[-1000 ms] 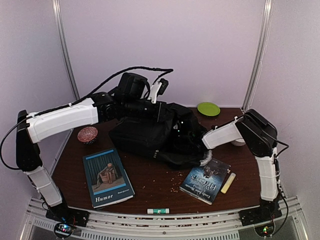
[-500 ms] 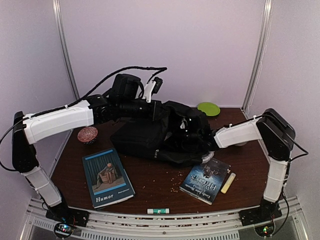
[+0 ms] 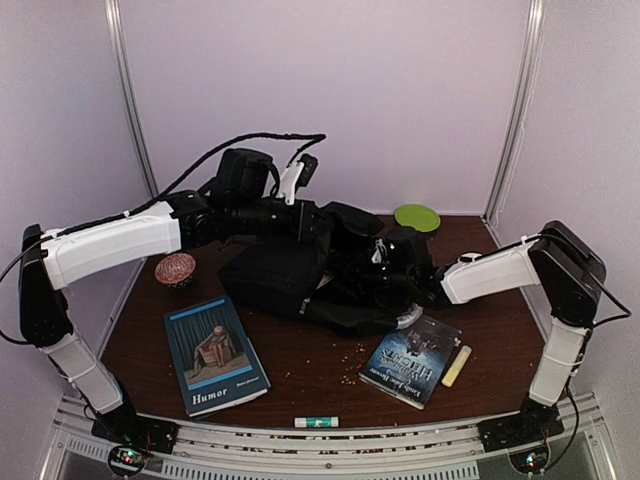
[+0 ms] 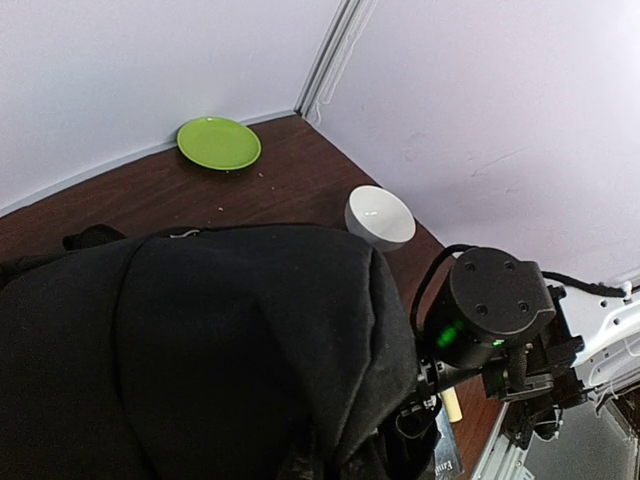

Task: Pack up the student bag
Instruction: Place the book in the student bag.

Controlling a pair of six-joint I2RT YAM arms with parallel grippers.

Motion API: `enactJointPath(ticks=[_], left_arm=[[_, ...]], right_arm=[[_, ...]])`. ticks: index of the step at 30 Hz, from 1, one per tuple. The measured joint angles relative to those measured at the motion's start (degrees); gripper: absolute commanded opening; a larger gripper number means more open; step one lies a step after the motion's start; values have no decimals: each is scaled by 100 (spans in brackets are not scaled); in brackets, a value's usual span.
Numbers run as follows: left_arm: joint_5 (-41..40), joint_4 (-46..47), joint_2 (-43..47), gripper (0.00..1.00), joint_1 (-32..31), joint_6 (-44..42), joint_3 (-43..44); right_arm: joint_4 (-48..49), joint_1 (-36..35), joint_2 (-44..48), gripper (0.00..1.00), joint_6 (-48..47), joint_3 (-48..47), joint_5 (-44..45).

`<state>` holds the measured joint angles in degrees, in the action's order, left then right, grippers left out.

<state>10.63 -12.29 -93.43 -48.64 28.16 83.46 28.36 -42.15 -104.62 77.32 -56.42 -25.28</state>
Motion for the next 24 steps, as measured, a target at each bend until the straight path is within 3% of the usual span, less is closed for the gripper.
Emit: enactJointPath(ticks=[3,10,16,20,24], left_arm=[[96,28,0,0,0,0,-33],[286,24,0,0,2,-31,-55],[505,24,0,0,24,-63,-57],[640,24,-7,0,61,-61,-70],[649,22,-11,0,68,-72,-70]], right_arm=[[120,-26,-133,30,87,-9,66],[256,-103,-516,18,264,-232,184],[289,-173,-800,15,398,-612,343],[243,-203,-916,20,396,-835,439],[227,-221,-929,39,372,-894,461]])
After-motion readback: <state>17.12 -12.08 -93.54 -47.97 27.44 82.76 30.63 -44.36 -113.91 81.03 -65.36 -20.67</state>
